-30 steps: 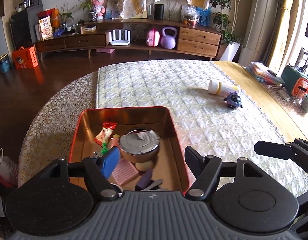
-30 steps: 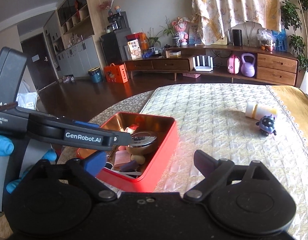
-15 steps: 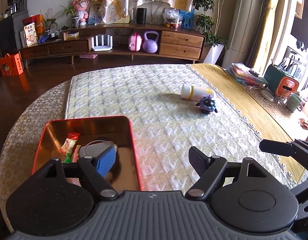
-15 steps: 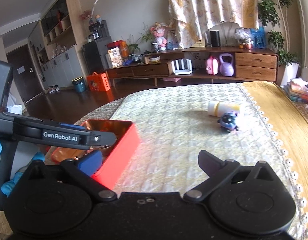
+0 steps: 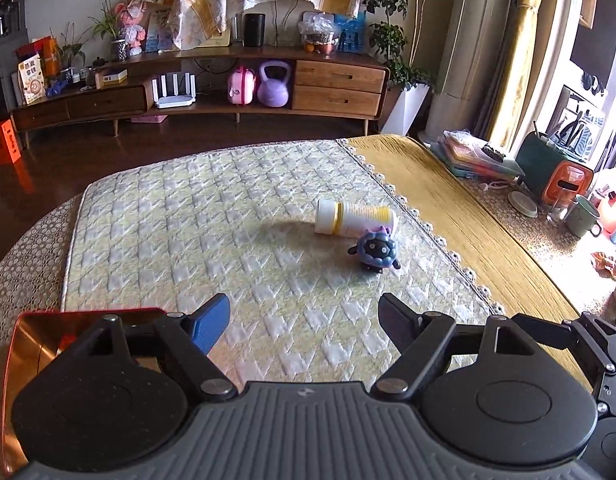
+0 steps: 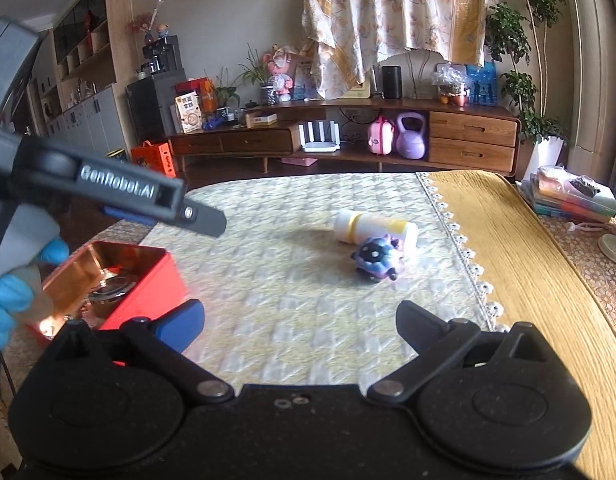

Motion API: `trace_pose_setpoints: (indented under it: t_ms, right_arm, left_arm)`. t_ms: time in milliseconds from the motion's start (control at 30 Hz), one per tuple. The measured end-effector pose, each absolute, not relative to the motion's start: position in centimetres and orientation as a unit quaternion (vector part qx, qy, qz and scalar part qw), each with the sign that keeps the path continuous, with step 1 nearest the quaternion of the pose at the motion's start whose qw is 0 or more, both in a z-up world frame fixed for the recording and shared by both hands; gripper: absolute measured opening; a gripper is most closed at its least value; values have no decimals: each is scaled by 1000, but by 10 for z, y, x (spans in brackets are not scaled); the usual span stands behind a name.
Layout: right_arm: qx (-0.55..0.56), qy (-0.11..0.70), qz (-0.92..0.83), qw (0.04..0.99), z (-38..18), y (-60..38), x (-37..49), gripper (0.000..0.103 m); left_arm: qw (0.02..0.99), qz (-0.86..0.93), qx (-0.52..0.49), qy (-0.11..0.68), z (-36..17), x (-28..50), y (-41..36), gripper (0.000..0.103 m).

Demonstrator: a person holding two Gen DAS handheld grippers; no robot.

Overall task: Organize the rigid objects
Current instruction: 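Lift both tools out of the box toward the pill bottle and plush toy, then grasp the white pill bottle with the left tool while the right tool grasps the purple-blue plush toy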

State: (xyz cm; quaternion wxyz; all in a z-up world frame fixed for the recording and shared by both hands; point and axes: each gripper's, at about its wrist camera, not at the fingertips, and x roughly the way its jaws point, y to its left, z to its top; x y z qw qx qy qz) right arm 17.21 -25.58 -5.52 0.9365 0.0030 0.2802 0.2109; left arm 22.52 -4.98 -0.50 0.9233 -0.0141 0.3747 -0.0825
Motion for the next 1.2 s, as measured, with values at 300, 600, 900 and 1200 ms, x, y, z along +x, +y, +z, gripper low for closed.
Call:
trace_pose_setpoints:
  t_ms: [300,600,900,1200]
  right_arm:
    - [-17,278,201,939,-71,-261,218,100]
    - [-29,282,208,936,-95,-260,273,95]
    - [-36,293,229,927,-114,-261,306,93]
    - [-21,306,255,917,-125,-264,328,91]
  left_arm:
    - [915,-85,-9,395,-10,290,-80,81]
    - [899,-91,-20,429,-25,348,-99,81]
    - [887,-119,3,447,-44,406,-122,81]
    - [857,-241,84,447,-66,436,-140,81]
